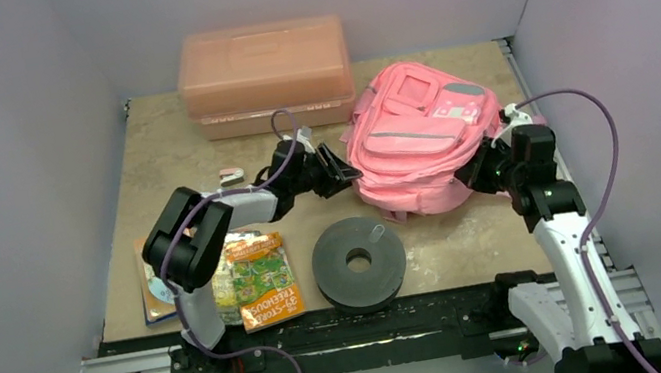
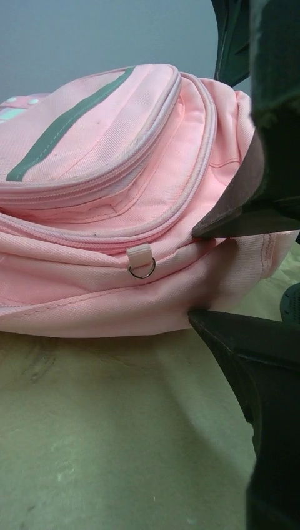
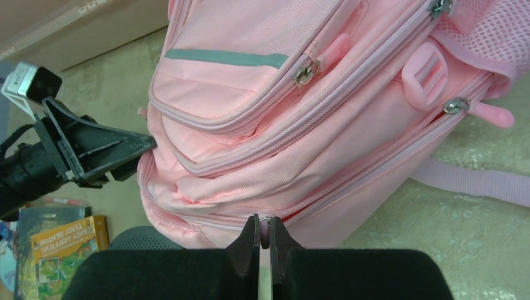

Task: Pack the student bag
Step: Unzip the student bag at the center of the board.

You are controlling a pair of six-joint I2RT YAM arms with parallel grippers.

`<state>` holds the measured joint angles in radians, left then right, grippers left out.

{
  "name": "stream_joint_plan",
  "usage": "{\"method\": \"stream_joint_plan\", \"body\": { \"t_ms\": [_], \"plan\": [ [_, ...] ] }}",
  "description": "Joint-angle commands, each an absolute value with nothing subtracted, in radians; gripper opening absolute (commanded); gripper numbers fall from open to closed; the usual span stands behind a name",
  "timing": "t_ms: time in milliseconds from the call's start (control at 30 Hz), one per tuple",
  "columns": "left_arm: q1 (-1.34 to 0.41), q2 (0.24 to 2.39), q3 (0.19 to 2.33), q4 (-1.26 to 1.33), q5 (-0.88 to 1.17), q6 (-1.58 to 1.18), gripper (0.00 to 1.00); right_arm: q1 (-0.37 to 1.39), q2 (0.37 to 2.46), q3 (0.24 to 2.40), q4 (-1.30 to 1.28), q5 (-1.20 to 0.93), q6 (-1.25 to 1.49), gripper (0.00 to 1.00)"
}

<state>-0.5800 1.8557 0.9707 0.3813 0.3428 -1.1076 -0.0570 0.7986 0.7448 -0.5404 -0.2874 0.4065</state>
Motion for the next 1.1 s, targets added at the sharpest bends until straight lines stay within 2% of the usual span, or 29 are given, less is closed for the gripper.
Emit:
{"method": "stream_joint_plan", "body": {
  "t_ms": [0, 100, 200, 467, 633, 733, 800, 867, 933, 1000, 1067],
  "plan": [
    [-0.619, 1.921, 1.027, 0.622, 0.451, -1.212, 0.37, -0.049, 0.781, 0.842, -0.581, -0.226, 0.392, 0.00],
    [-0.647, 1.937, 1.051, 0.625, 0.441, -1.216, 0.12, -0.038, 0.781, 0.848, -0.624, -0.221, 0.408, 0.00],
    [-0.663, 1.943, 1.083, 0.626, 0.434, -1.220, 0.01, 0.006, 0.794, 0.849, -0.668, -0.229, 0.429, 0.00],
    [-0.700, 1.910, 1.107, 0.636, 0.381, -1.225, 0.00, 0.273, 0.776, 0.848, -0.629, -0.266, 0.477, 0.00],
    [-0.733, 1.897, 1.088, 0.666, 0.377, -1.228, 0.00, 0.469, 0.903, 0.898, -0.550, -0.176, 0.565, 0.00],
    [-0.731, 1.874, 1.051, 0.716, 0.395, -1.242, 0.00, 0.524, 1.018, 0.962, -0.548, -0.112, 0.644, 0.00],
    [-0.719, 1.853, 1.019, 0.735, 0.410, -1.243, 0.12, 0.532, 1.079, 0.984, -0.538, -0.106, 0.681, 0.00],
    [-0.708, 1.812, 0.970, 0.753, 0.423, -1.237, 0.30, 0.531, 1.119, 1.004, -0.552, -0.061, 0.703, 0.00],
    [-0.700, 1.774, 0.919, 0.774, 0.422, -1.231, 0.44, 0.531, 1.133, 1.008, -0.555, -0.006, 0.721, 0.00],
    [-0.692, 1.750, 0.883, 0.779, 0.425, -1.224, 0.52, 0.530, 1.129, 1.005, -0.550, 0.005, 0.763, 0.00],
    [-0.685, 1.743, 0.856, 0.785, 0.440, -1.220, 0.53, 0.530, 1.120, 1.006, -0.547, 0.048, 0.789, 0.00]
  ]
}}
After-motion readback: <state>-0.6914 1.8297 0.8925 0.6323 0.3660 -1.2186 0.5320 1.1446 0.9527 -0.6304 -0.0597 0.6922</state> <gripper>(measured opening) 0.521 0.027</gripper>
